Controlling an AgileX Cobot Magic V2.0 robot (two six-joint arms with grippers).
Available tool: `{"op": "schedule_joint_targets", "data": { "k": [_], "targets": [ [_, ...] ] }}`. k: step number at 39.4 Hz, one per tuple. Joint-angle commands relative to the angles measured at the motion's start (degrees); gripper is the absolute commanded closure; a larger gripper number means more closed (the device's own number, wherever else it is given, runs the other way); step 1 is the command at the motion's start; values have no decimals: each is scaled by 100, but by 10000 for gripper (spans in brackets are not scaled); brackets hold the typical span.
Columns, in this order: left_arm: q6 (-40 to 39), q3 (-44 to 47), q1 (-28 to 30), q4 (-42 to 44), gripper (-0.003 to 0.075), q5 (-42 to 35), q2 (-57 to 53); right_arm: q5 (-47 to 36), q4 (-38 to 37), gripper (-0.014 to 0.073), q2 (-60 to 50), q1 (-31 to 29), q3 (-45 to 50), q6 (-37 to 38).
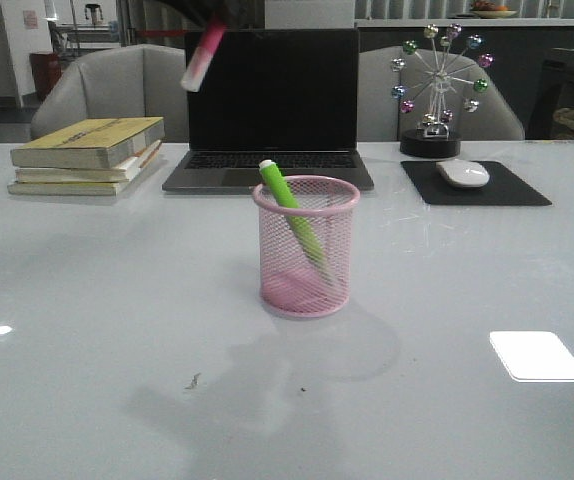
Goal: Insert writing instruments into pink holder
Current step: 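Lift the pink marker upright and carry it over the holder, then lower the pink marker into the holder and open the left gripper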
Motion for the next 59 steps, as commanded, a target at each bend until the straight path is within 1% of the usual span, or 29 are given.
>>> {"op": "schedule_joint_targets", "data": {
  "k": [1, 5, 7, 11, 14, 17, 20, 22, 29, 33, 36, 39, 42, 45, 48, 51, 53, 57, 59],
  "targets": [
    [-12, 31, -279, -133, 621, -1083, -405, -239, -44, 105, -25, -45, -164, -68],
    [-12, 473, -494, -397, 621, -1894, -497, -182, -44, 105, -25, -45, -164, -68],
    [-12, 846, -604, -569, 621, -2441, -586, -190, -44, 105, -25, -45, -164, -68],
    [-23, 1653, -792, -1065, 621, -3665, -716, -190, -44, 105, -25, -45, -164, -68],
    [-23, 2291, -1003, -1519, 621, -4880, -728, -190, -44, 105, -25, -45, -164, -68],
    [-23, 2787, -1221, -1671, 621, -5933, -715, -190, -44, 105, -25, -45, -164, -68],
    [-34, 3161, -1413, -1671, 621, -6560, -646, -188, -49, 105, -25, -45, -164, -68],
    [-34, 3293, -1505, -1671, 621, -6803, -540, -188, -49, 105, -25, -45, -164, -68],
    [-34, 3335, -1559, -1651, 621, -6908, 11, -188, -49, 105, -25, -45, -164, -68],
    [-34, 3335, -1559, -1475, 621, -7389, 371, -188, -49, 105, -25, -45, -164, -68],
    [-34, 3335, -1559, -1163, 621, -7679, 503, -188, -49, 105, -25, -45, -164, -68],
    [-45, 3340, -1582, -998, 620, -7707, 519, -188, -49, 105, -25, -45, -164, -68],
    [-58, 3340, -1663, -1116, 620, -7793, 509, -183, -48, 105, -25, -45, -164, -68],
    [-66, 3340, -1753, -1426, 615, -7791, 486, -183, -48, 105, -25, -45, -164, -68],
    [-81, 3340, -1815, -1687, 598, -7681, 486, -183, -48, 105, -25, -45, -164, -68],
    [-202, 3340, -1833, -1757, 545, -7539, 486, -183, -48, 105, -25, -45, -164, -68],
    [-243, 3340, -1844, -1757, 489, -7452, 486, -183, -48, 105, -25, -45, -164, -68],
    [-243, 3340, -1841, -1757, 350, -7439, 486, -183, -48, 105, -25, -45, -164, -68],
    [-243, 3340, -1841, -1757, 308, -7439, 486, -183, -48, 105, -25, -45, -164, -68]
  ]
}}
